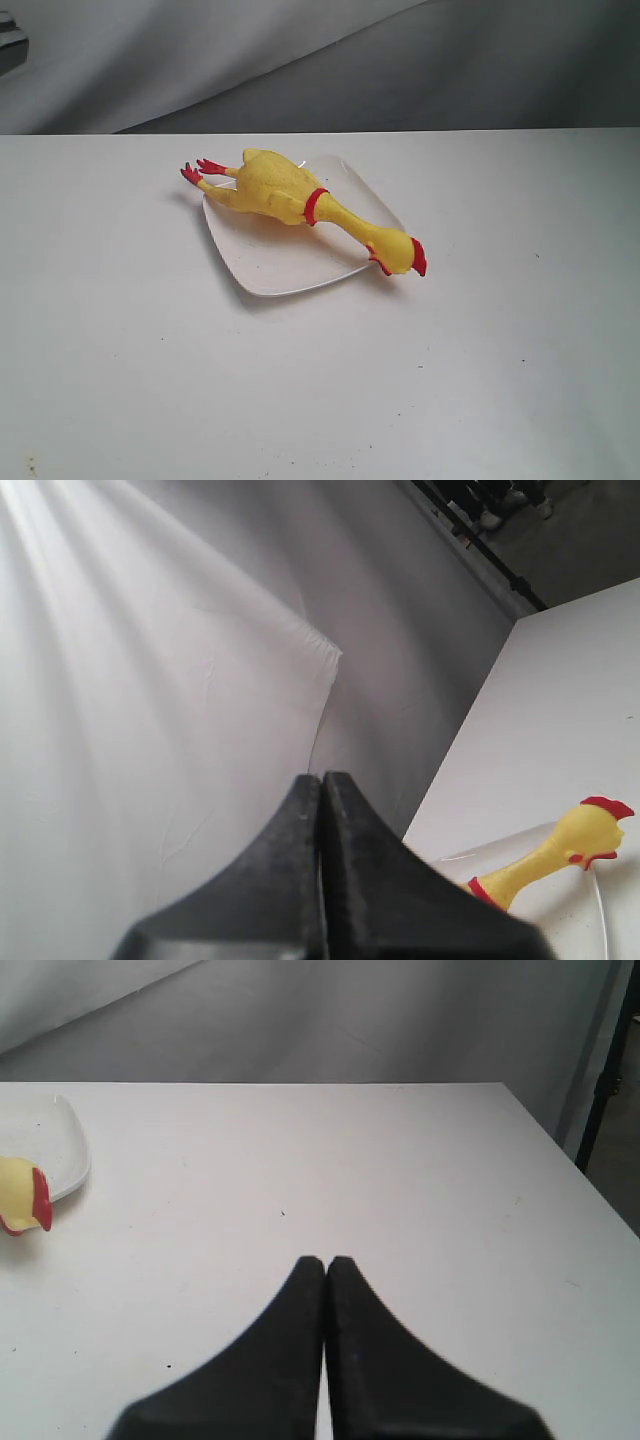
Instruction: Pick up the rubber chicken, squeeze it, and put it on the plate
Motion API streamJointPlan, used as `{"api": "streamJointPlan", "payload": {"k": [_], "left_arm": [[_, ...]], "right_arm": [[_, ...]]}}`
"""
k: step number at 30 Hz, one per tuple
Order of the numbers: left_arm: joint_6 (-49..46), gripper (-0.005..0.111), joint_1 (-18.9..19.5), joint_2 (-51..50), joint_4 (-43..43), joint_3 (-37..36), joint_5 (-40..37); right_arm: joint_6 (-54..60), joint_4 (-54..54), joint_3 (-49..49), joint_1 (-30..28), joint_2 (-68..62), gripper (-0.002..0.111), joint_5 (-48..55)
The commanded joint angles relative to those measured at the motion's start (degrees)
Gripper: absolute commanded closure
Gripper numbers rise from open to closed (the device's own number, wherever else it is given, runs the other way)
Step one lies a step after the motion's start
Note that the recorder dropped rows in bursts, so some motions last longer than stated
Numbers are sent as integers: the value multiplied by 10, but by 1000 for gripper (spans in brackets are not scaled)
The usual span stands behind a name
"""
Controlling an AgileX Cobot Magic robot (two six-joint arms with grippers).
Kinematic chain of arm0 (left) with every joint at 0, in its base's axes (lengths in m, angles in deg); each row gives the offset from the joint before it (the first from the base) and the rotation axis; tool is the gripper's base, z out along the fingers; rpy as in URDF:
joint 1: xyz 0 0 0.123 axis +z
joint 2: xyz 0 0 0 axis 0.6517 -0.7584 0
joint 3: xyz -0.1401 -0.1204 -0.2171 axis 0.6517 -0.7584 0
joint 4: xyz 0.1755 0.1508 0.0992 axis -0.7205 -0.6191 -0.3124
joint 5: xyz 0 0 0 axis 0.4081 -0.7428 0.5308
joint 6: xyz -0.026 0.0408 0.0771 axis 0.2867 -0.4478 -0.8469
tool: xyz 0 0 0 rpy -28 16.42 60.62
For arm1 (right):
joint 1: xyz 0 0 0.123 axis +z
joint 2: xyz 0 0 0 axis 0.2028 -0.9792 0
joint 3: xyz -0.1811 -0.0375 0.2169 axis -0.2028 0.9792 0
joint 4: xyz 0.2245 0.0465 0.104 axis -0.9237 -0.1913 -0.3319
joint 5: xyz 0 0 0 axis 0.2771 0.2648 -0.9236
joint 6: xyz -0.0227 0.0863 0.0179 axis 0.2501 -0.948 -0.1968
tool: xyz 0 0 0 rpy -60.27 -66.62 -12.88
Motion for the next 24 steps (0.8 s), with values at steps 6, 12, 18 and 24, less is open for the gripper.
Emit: {"api": "streamJointPlan", "payload": {"k": [6, 12, 18, 24], "left_arm": [[4, 106, -2, 3, 4, 3, -1], [5, 106, -2, 3, 4, 3, -1], [5, 106, 96, 37, 4, 3, 3], [4, 106, 362, 174, 4, 3, 1]], "right_arm": [[0, -3, 2, -4, 2, 108, 1], [0, -3, 2, -4, 2, 108, 1], [0, -3, 2, -4, 2, 108, 1], [0, -3, 2, -4, 2, 108, 1]]}}
